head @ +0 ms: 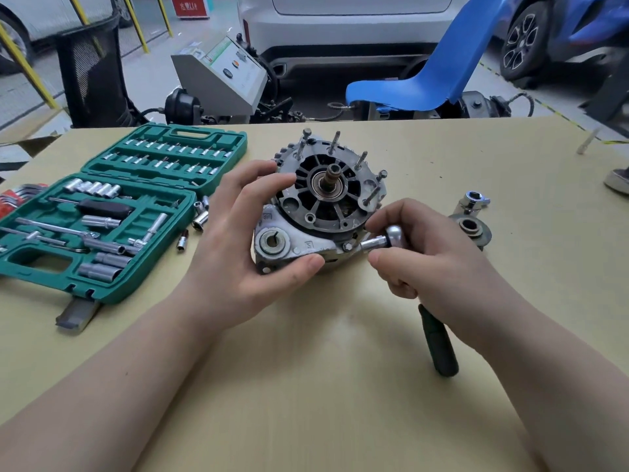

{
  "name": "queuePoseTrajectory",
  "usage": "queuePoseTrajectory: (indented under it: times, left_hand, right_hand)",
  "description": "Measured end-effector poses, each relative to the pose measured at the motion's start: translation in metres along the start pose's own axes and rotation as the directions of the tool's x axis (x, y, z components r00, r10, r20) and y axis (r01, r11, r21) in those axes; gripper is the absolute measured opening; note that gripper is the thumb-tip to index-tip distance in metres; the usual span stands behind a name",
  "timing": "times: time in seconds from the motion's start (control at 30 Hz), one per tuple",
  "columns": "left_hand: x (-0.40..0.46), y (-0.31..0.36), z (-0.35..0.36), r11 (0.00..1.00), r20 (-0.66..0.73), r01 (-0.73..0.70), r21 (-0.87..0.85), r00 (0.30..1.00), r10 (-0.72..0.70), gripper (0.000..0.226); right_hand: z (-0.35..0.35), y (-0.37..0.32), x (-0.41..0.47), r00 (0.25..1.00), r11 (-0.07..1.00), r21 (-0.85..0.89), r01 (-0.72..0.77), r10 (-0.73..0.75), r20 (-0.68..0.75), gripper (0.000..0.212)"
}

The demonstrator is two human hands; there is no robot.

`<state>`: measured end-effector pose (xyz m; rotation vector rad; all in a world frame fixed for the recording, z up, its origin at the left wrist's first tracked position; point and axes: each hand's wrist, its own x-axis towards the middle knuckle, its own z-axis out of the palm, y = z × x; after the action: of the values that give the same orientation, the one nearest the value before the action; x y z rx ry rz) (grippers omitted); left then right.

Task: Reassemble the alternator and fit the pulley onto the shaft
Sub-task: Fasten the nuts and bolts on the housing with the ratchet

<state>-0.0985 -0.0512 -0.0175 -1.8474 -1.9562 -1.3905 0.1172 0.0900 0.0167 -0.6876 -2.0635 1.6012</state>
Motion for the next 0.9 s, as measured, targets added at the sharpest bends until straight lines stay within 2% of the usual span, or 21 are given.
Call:
queuePoseTrajectory:
  times: [0.1, 0.2, 0.33, 0.5, 0.63, 0.77, 0.9]
  left_hand:
    - [0.001, 0.000, 0.006, 1.000, -0.049, -0.007, -0.019, 0.999, 0.006, 0.082]
    - [0.000, -0.003, 0.017, 0.998, -0.143, -0.017, -0.065, 0.990, 0.008, 0.090]
    - [-0.002, -0.003, 0.029, 0.958, -0.178, 0.134, -0.252, 0.967, -0.182, 0.111]
    - [-0.002, -0.006, 0.032, 0.957, -0.193, 0.170, -0.234, 0.957, -0.218, 0.117]
    - [-0.003, -0.005, 0.032, 0.958, -0.188, 0.166, -0.235, 0.959, -0.213, 0.117]
    - [-0.004, 0.000, 0.029, 0.988, -0.234, 0.046, -0.147, 0.969, -0.081, 0.108]
    - [-0.005, 0.015, 0.028, 0.995, -0.306, -0.071, 0.066, 0.948, 0.088, 0.097]
  right_hand:
    - [0.000, 0.000, -0.002, 0.994, 0.981, -0.169, 0.090, -0.099, -0.043, 0.017]
    - [0.001, 0.000, -0.004, 0.983, 0.914, -0.373, 0.159, -0.181, -0.027, 0.018]
    - [0.008, -0.002, -0.007, 0.969, 0.800, -0.562, 0.211, -0.248, 0.010, 0.029]
    - [0.009, -0.009, -0.006, 0.963, 0.705, -0.676, 0.212, -0.267, 0.023, 0.030]
    - [0.006, -0.014, -0.006, 0.942, 0.633, -0.735, 0.244, -0.335, 0.024, 0.021]
    - [0.006, -0.020, -0.011, 0.898, 0.519, -0.808, 0.280, -0.439, 0.029, 0.043]
    - [0.008, -0.018, -0.012, 0.886, 0.484, -0.818, 0.311, -0.460, 0.065, 0.047]
